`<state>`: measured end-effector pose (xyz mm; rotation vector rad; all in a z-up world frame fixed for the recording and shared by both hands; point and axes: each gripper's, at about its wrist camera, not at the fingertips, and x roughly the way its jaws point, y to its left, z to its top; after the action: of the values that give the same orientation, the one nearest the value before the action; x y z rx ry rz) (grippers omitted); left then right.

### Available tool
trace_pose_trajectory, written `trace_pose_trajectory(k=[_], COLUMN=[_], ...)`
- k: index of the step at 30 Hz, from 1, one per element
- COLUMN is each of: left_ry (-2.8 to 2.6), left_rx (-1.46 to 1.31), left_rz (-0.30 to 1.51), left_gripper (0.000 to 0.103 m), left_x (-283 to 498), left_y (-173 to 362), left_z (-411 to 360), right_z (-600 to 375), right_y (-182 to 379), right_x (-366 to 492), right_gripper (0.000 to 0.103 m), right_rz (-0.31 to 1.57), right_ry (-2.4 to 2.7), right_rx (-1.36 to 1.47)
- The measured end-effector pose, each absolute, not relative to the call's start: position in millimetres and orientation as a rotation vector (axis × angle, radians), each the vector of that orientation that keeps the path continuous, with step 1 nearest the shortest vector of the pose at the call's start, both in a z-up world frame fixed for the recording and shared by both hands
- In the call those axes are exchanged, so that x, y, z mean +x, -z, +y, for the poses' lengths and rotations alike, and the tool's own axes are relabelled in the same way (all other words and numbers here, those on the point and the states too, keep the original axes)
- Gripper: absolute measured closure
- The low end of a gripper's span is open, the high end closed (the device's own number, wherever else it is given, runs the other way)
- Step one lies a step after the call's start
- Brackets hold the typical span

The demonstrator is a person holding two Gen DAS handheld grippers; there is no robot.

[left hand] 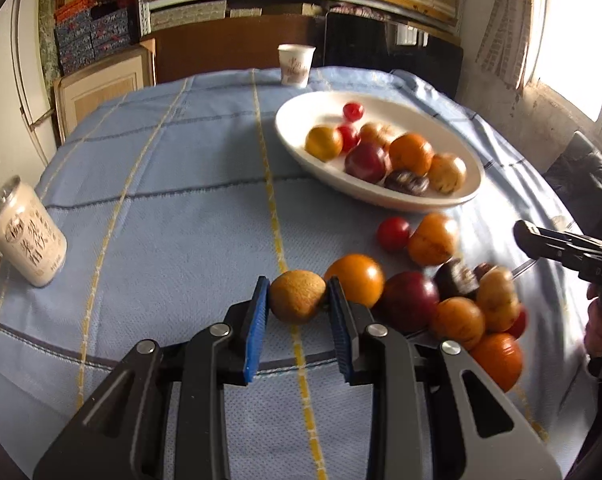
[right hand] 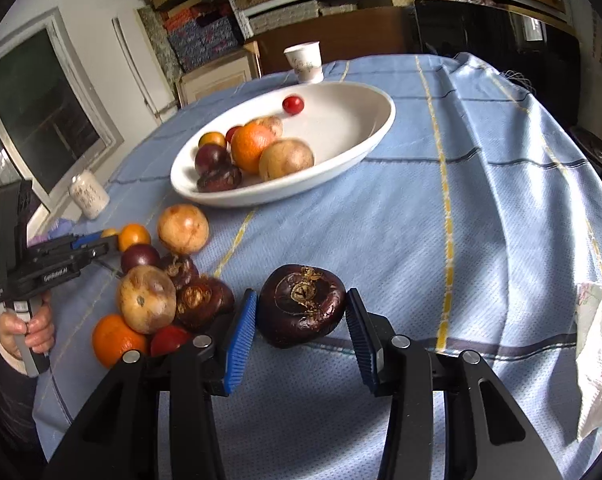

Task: Organize fruits
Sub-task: 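Carry both fruits over the white plate and open both tools to release them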

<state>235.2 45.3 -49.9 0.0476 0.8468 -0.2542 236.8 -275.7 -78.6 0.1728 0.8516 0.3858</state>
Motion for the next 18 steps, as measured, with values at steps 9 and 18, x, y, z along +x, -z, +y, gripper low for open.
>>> trace_pose_trajectory(k=[9,18], left_ry=[0.392,0.356], left_rx=[0.005,0.083], left_rz=[0.814,0.882], left_gripper=[0.074,0.07], left_x=[291.5,369.9], left_y=[-4.9,13.7], left_z=[5.1,-51.5], right_z=[-267.7,-258.7], right_y=[28.7,47.5], right_x=[267.7,338.1], right_gripper=[0.057,0.057], right_rz=[0.68,0.727], right_ry=[-0.446,-0.333], right_rx=[0.257,0.227])
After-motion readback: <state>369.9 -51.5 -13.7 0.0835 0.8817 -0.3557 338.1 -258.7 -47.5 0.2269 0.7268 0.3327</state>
